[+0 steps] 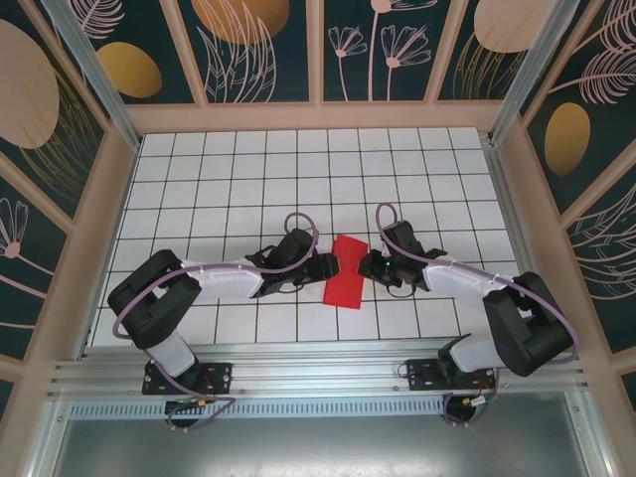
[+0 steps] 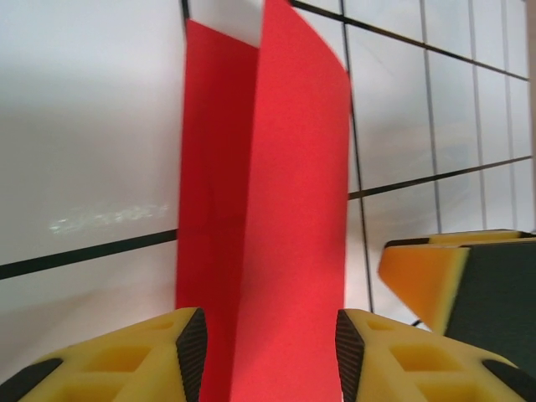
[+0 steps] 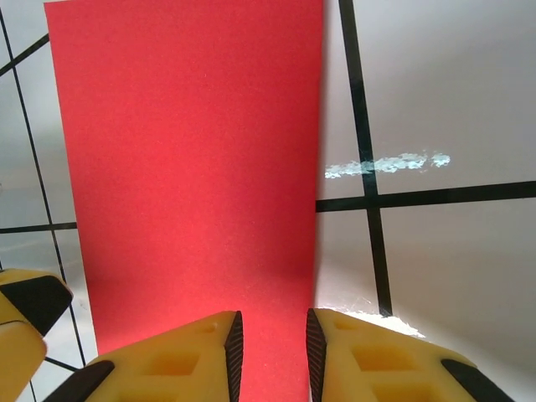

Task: Fold a paper plane with a square sheet of paper (pick it up from the middle)
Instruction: Fold the square sheet of paper in half at the center of the table, then fold the triangle a second time at the center of the table.

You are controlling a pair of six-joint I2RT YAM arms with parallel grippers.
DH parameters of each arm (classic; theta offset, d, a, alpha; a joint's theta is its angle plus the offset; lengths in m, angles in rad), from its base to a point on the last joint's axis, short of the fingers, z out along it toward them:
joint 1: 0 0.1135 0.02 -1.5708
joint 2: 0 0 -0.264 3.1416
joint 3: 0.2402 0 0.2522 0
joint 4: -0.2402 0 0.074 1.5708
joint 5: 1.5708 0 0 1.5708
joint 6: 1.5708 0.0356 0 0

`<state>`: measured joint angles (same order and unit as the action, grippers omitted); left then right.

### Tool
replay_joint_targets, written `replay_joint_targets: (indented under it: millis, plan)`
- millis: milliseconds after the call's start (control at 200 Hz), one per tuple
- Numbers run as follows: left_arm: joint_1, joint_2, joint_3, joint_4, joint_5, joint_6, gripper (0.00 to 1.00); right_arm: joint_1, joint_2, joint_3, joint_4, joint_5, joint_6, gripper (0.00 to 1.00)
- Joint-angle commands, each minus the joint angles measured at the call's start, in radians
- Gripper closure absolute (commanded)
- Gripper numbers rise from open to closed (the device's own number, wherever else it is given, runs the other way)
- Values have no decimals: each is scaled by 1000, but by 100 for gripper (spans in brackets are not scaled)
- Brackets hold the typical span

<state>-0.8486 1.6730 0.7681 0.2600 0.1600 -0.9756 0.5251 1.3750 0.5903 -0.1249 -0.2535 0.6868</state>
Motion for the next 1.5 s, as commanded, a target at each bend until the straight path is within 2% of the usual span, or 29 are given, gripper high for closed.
replay_joint_targets:
  millis: [0, 195, 385, 1101, 1186, 1401, 1496]
  plan:
    - [17, 22, -29, 91, 67, -36, 53, -7, -39, 7, -19, 22, -6, 70]
    - [31, 68, -38, 130, 127, -43, 50, -12, -78, -6, -31, 25, -6, 69]
    - [39, 112, -22, 130, 139, -41, 50, -17, -113, -18, -46, 28, -5, 69]
    - [64, 208, 115, 139, 208, -15, 65, -28, -169, -90, -39, 3, -3, 69]
    - [70, 221, 131, 136, 210, -16, 70, -26, -192, -99, -36, -3, -19, 69]
    - [79, 194, 101, 168, 191, -64, 98, 14, -281, -104, -48, 17, -114, 63]
    - [79, 149, 48, 192, 156, -107, 100, 76, -301, -87, -55, 65, -157, 56]
